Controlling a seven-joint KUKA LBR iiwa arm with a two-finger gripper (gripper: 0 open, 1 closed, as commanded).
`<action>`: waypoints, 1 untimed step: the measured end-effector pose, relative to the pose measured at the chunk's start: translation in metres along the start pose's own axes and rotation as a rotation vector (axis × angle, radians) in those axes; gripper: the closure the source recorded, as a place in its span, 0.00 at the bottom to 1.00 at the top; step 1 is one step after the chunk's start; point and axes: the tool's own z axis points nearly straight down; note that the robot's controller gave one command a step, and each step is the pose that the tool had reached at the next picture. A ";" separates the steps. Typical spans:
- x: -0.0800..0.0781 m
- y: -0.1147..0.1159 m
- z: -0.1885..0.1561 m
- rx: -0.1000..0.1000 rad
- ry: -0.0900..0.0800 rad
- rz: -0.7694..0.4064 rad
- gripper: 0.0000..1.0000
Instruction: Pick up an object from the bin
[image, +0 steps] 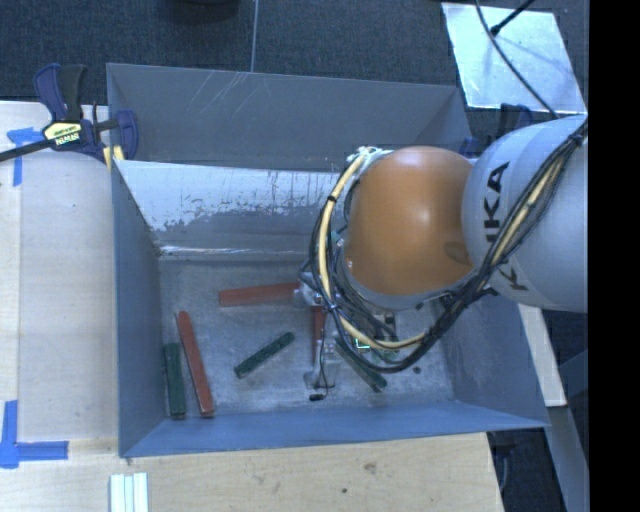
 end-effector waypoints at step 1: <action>-0.077 0.017 0.136 -0.003 -0.016 -0.162 0.00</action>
Offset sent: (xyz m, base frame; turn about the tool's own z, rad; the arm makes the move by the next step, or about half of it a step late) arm 0.0728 0.0153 -0.1383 -0.1607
